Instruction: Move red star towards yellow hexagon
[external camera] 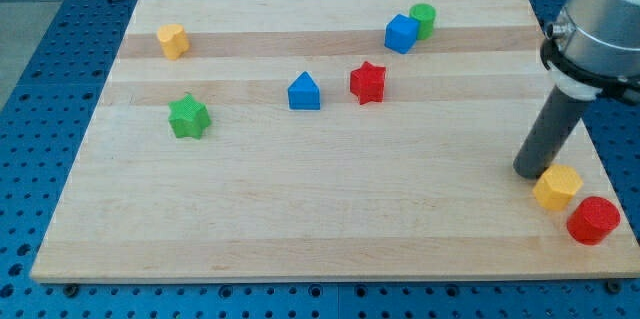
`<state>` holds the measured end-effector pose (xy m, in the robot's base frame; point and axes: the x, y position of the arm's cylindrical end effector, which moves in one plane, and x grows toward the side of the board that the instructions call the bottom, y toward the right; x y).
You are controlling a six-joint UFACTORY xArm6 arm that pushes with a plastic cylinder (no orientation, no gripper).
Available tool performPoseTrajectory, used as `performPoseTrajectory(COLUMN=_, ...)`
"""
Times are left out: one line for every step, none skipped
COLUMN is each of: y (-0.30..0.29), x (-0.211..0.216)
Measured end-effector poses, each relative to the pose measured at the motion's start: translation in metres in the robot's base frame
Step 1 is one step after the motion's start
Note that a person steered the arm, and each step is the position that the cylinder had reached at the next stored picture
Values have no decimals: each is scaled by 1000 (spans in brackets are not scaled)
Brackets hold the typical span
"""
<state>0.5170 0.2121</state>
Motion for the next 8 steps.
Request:
performPoseTrajectory(y=0, x=3)
performPoseTrajectory(y=0, x=-18)
performPoseTrajectory(y=-11, x=-100)
performPoseTrajectory(y=-64, x=-172)
performPoseTrajectory(y=-138, x=-197)
performPoseTrajectory(y=-192, x=-192)
performPoseTrajectory(y=-197, x=-175)
performPoseTrajectory(y=-188, x=-155)
